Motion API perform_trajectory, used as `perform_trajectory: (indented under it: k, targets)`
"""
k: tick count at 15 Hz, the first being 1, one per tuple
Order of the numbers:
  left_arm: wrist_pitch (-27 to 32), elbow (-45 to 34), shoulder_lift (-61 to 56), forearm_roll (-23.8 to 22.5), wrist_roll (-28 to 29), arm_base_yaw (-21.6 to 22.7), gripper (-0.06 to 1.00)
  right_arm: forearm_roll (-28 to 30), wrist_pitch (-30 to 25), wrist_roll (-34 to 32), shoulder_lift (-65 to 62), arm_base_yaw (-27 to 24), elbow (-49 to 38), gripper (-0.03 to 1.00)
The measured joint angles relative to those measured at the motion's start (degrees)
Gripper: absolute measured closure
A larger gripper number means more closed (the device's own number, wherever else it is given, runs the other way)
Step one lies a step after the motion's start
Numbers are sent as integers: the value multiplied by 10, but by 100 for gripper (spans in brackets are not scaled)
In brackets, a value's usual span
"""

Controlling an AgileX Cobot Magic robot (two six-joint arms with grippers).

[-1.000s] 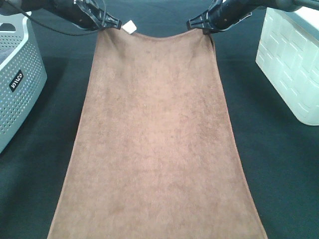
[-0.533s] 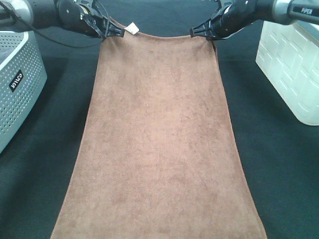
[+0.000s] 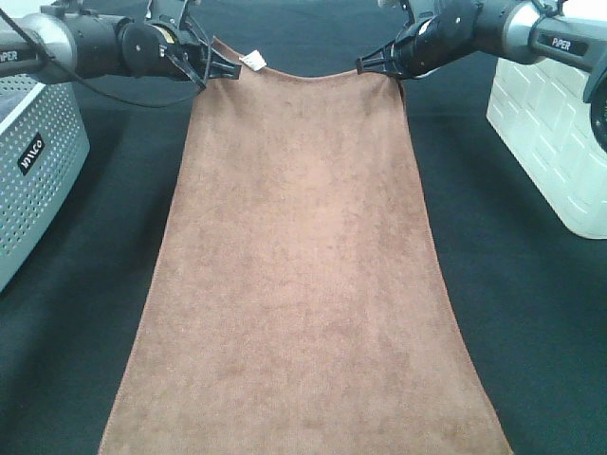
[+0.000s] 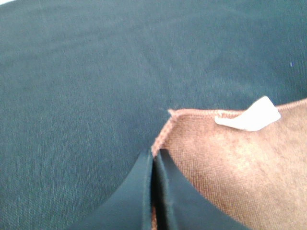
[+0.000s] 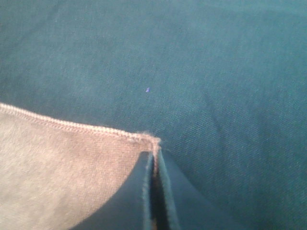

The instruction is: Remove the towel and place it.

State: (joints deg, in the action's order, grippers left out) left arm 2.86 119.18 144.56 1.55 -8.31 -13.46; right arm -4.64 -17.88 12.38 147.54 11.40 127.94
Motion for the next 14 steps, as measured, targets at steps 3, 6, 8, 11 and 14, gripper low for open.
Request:
perform_trajectory:
  k: [3,6,8,11,14]
  targets:
    - [-11,0,18,0,0,0,94,-1,3,0,19,-5,1,97]
    - [-15,0,37,0,0,0,94,-3,10,0,38,-5,1,97]
    - [-29,0,45,0,0,0,94,-4,20,0,48,-5,1,97]
    - [-41,0,53,0,0,0,94,-10,25,0,56,-5,1,97]
    - [-57,0,60,-1,0,0,94,-14,27,0,64,-5,7,91]
